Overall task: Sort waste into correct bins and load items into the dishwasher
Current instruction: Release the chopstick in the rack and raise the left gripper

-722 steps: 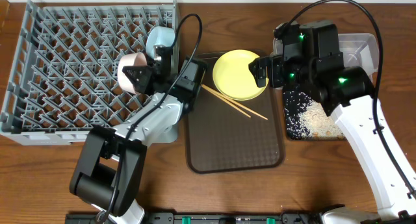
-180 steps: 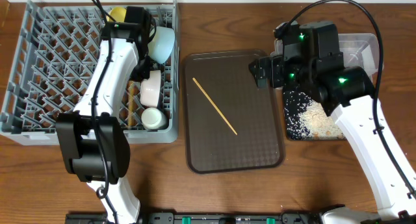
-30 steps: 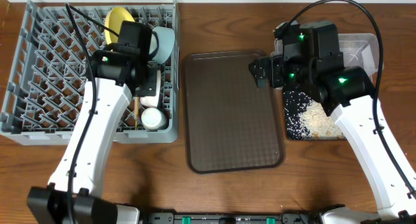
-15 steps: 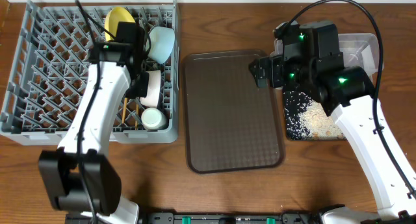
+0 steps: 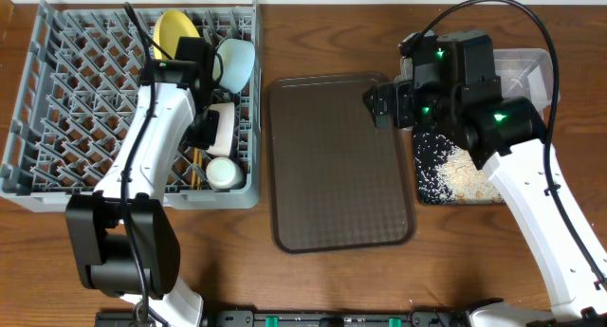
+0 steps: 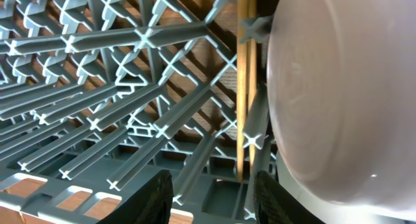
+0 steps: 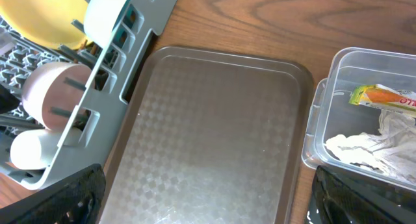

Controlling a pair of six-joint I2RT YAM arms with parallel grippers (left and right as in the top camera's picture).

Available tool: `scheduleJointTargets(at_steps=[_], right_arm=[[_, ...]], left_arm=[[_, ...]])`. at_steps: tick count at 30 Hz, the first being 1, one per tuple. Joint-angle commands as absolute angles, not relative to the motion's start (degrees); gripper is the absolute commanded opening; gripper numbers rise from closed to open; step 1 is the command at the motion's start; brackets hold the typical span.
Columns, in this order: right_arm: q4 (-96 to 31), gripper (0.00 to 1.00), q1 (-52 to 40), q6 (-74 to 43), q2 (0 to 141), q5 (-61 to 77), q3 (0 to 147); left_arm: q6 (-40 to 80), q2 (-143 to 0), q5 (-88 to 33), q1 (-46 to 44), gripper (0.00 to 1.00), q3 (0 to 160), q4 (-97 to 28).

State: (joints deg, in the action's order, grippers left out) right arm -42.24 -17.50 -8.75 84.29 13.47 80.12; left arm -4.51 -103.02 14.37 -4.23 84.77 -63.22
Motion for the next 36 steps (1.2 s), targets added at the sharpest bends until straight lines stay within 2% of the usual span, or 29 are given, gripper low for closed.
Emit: scheduleJointTargets(at_steps=[1, 8, 14, 23, 28, 31, 32, 36], right_arm=[[-42.3, 0.99, -17.7, -9.4, 84.7, 13.5, 80.9], [-42.3, 0.99, -17.7, -9.4, 84.7, 13.5, 80.9], [-42.3, 0.99, -17.7, -9.4, 84.7, 13.5, 80.9], [-42.3, 0.99, -17.7, -9.4, 84.7, 13.5, 80.9], [-42.3, 0.99, -17.7, -9.4, 84.7, 13.5, 80.9], [-42.3, 0.99, -17.7, -9.4, 84.7, 13.5, 80.9], [-42.3, 0.99, -17.7, -9.4, 84.7, 13.5, 80.9], [-42.3, 0.99, -17.7, -9.4, 84.7, 13.5, 80.9]], left_arm=[[-4.4, -103.2, 15.8, -3.9, 0.42, 84.8, -63.5], [-1.8, -100.5, 15.5, -3.9, 0.41, 88.1, -65.0], [-1.4, -91.4, 8.1, -4.4, 0.42, 89.9, -66.0], [13.8, -75.3, 3.2, -4.4, 0.49, 89.9, -66.8], [23.3, -68.8, -4.7, -4.4, 0.69, 89.9, -66.6], [23.5, -66.1, -5.4, -4.4, 0.73, 89.9, -67.0], [23.5, -65.5, -5.4, -4.4, 0.79, 89.9, -67.1], [23.5, -64.0, -5.4, -4.4, 0.86, 89.9, -67.0]])
